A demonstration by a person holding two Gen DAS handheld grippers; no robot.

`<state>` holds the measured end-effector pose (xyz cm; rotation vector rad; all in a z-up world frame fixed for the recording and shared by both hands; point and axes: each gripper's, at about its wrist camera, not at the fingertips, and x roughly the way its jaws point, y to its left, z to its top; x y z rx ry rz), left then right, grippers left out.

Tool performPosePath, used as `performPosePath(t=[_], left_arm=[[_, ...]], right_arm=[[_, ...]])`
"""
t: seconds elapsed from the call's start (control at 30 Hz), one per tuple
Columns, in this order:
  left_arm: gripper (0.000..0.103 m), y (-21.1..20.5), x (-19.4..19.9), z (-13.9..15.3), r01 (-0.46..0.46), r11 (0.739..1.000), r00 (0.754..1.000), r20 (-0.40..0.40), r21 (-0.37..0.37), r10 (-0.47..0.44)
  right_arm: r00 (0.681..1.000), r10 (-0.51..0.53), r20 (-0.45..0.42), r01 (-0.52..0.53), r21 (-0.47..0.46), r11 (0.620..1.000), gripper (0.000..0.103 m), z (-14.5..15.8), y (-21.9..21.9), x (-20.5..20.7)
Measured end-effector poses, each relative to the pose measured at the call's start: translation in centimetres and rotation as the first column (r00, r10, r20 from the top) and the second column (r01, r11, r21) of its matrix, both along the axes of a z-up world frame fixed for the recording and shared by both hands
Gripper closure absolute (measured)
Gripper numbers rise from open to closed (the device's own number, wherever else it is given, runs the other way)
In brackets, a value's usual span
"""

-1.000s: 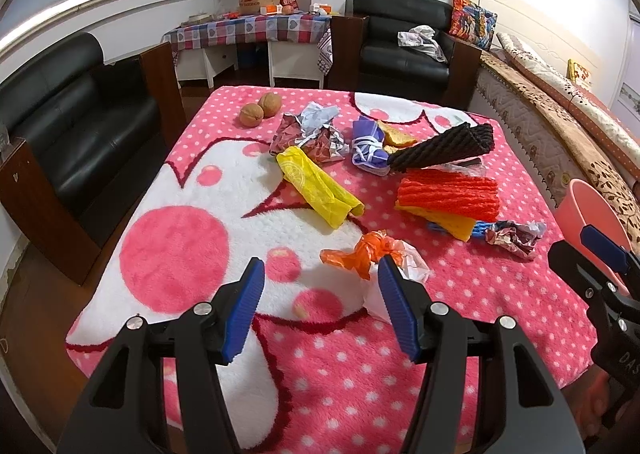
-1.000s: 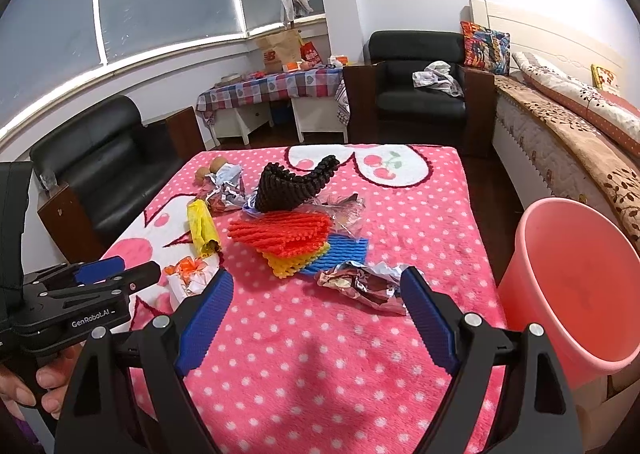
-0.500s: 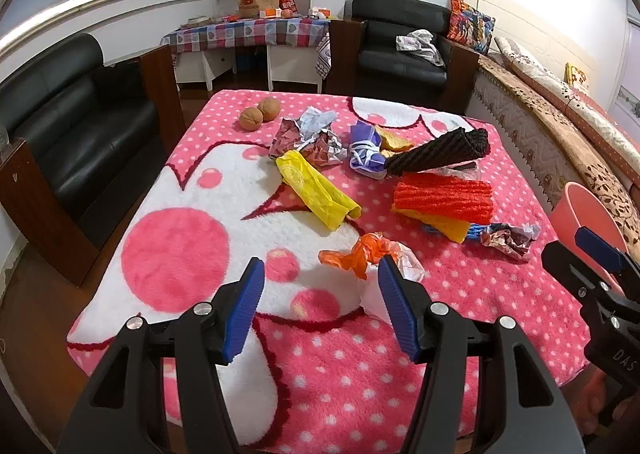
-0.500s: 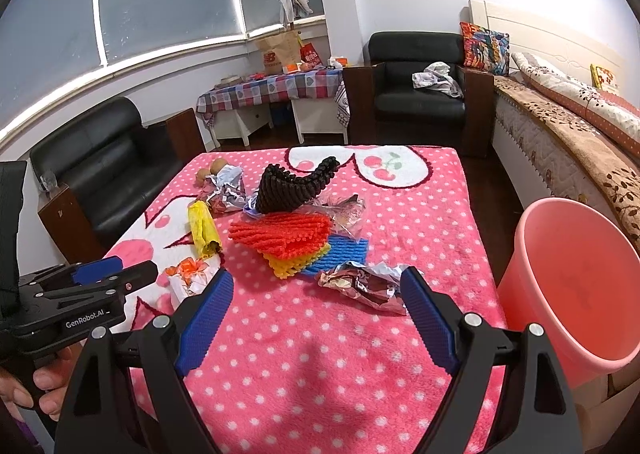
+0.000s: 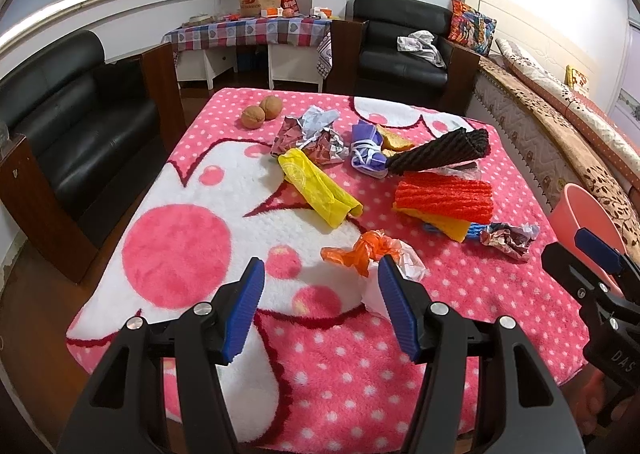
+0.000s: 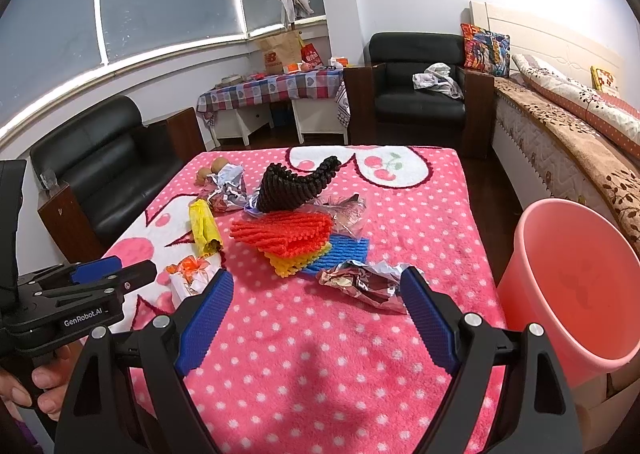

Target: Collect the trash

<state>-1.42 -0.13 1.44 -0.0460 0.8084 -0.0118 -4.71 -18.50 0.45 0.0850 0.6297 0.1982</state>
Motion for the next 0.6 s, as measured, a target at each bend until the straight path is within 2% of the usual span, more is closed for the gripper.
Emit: performPosePath(t=[0.6], left_arm=[[0.044,-0.52,0.52,-0.57,0.022,1.0,0.999,-0.022,0.001,-0.022]], right_arm=[[1.0,-0.005,-0.003,0.005,0.0,1.0,0.019,-0.09,-0.21,-0.08]])
